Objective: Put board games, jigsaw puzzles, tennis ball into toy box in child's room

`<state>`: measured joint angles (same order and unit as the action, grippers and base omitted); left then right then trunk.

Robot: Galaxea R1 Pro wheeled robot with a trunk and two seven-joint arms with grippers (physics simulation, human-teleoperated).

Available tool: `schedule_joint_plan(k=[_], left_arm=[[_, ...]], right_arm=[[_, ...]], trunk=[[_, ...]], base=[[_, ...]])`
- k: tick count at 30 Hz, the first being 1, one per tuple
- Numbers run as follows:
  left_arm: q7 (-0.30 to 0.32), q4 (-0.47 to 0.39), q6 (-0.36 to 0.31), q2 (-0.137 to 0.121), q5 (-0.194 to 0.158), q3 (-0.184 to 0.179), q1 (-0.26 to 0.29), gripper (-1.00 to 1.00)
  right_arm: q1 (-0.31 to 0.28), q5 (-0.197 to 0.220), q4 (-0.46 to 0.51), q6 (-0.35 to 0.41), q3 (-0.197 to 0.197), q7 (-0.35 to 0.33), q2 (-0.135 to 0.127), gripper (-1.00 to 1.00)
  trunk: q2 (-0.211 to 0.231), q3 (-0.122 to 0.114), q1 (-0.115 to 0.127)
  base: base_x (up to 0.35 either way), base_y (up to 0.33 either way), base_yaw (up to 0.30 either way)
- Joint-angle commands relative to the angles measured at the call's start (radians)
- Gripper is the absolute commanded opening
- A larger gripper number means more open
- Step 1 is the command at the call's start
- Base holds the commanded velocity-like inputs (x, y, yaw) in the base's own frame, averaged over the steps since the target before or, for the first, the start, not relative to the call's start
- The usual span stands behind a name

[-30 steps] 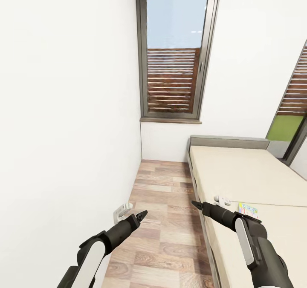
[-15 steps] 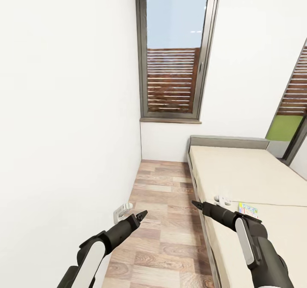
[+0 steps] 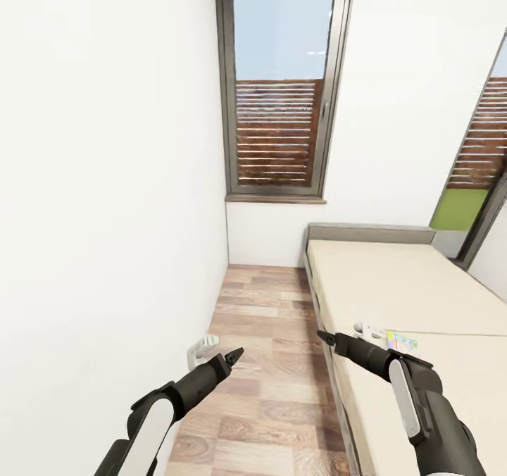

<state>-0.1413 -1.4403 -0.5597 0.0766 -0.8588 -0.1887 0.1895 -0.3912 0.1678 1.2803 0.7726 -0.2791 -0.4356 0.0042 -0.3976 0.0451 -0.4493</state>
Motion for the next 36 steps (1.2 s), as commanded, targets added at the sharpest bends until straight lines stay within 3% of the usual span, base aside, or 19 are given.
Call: schedule_joint_plan(k=[1, 13, 36], left_arm=[[-0.009, -0.002, -0.003, 0.0, -0.011, 0.0, 0.001, 1.0], [-0.009, -0.002, -0.003, 0.0, -0.011, 0.0, 0.001, 1.0], [-0.009, -0.002, -0.003, -0.001, -0.01, -0.001, 0.001, 1.0]], right_arm=[[-0.001, 0.004, 0.0, 0.007, -0.002, -0.002, 0.0, 1.0], [0.0, 0.004, 0.005, 0.007, -0.002, -0.002, 0.0, 1.0], [0.0, 0.004, 0.013, 0.007, -0.003, -0.002, 0.0, 1.0]], trunk=[[-0.002, 0.002, -0.001], [-0.002, 0.002, -0.001], [-0.002, 0.002, -0.001]], base=[[0.0, 0.001, -0.196], [0.0, 0.0, -0.137], [0.084, 0.058, -0.017]])
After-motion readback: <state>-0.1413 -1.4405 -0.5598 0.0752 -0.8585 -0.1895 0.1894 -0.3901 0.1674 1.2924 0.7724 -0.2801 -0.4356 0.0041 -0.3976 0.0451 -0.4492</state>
